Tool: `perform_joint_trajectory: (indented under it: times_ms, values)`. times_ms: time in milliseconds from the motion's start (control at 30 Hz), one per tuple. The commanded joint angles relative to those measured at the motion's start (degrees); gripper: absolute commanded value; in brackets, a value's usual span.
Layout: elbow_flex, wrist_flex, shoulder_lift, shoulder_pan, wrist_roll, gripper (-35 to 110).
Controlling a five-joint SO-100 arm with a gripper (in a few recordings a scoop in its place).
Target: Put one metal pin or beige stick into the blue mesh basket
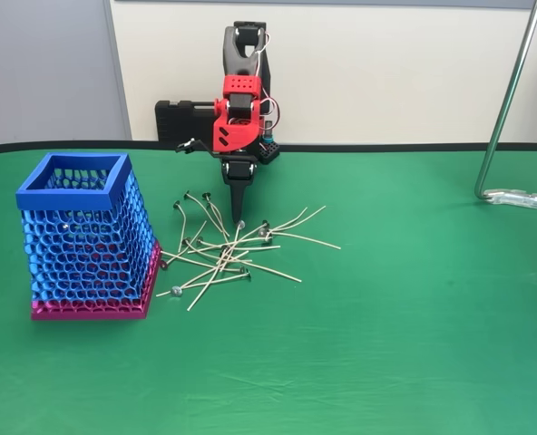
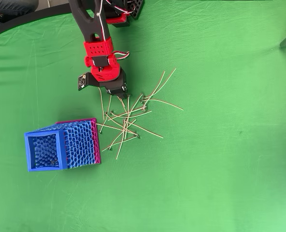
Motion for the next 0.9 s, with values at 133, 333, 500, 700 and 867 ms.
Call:
perform_joint_trajectory:
  times_ms: [133,333,500,700,867]
  values:
    - [-2.99,0.00,-0.97,-0.26,-0.18,14]
    - [-3.69,0.00,-2.29,-0.26,-0.26,14]
    - [-3.96,0.00,-2.81,-0.26,-0.35,12]
    - [-4.04,0.00,-3.08,-0.26,-0.26,1]
    - [-3.78,0.00,-2.99,-0.26,-0.18,1]
